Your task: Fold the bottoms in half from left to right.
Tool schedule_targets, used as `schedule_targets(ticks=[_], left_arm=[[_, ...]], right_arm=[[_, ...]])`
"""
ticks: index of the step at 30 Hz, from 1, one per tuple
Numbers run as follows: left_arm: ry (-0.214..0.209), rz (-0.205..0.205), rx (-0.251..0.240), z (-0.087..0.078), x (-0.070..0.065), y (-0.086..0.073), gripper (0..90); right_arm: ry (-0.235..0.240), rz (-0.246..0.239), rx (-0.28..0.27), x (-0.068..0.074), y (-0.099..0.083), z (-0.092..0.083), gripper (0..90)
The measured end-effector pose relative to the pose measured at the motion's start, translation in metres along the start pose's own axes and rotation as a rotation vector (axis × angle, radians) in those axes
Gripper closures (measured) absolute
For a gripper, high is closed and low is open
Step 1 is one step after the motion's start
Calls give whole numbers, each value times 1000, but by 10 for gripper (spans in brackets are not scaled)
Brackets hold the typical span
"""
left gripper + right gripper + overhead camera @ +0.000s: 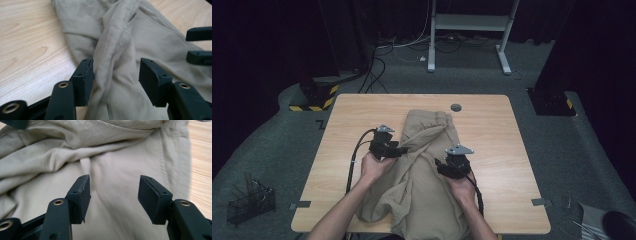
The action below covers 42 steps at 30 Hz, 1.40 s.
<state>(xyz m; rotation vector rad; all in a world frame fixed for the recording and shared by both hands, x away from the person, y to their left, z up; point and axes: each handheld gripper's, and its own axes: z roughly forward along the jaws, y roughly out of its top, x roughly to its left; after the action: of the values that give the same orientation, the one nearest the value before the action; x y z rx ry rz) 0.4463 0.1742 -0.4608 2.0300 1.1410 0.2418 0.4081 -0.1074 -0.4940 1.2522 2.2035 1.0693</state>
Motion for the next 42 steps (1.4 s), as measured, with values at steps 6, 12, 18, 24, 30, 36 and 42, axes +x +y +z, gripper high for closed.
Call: schedule_targets(ticks=[6, 12, 18, 24, 30, 36, 42], left_arm=[[49, 31, 18, -22, 1, -26, 420], [83, -28, 60, -32, 11, -56, 426], [106, -74, 109, -36, 22, -76, 564], [45, -101, 137, -34, 24, -80, 868], [-49, -55, 47, -45, 3, -65, 893], [-223, 45, 7, -42, -49, -45, 893], [-283, 134, 101, -2, -92, -43, 892]], right_arm=[[-38, -27, 16, -7, -28, -28, 431], [-76, 3, 30, -16, -51, -39, 433], [-90, 9, 49, -18, -63, -33, 435], [-87, 11, 55, -18, -63, -32, 446], [-88, 9, 56, -18, -63, -32, 444], [-82, 3, 55, -17, -64, -32, 432], [-54, -23, 29, -10, -63, -49, 433]])
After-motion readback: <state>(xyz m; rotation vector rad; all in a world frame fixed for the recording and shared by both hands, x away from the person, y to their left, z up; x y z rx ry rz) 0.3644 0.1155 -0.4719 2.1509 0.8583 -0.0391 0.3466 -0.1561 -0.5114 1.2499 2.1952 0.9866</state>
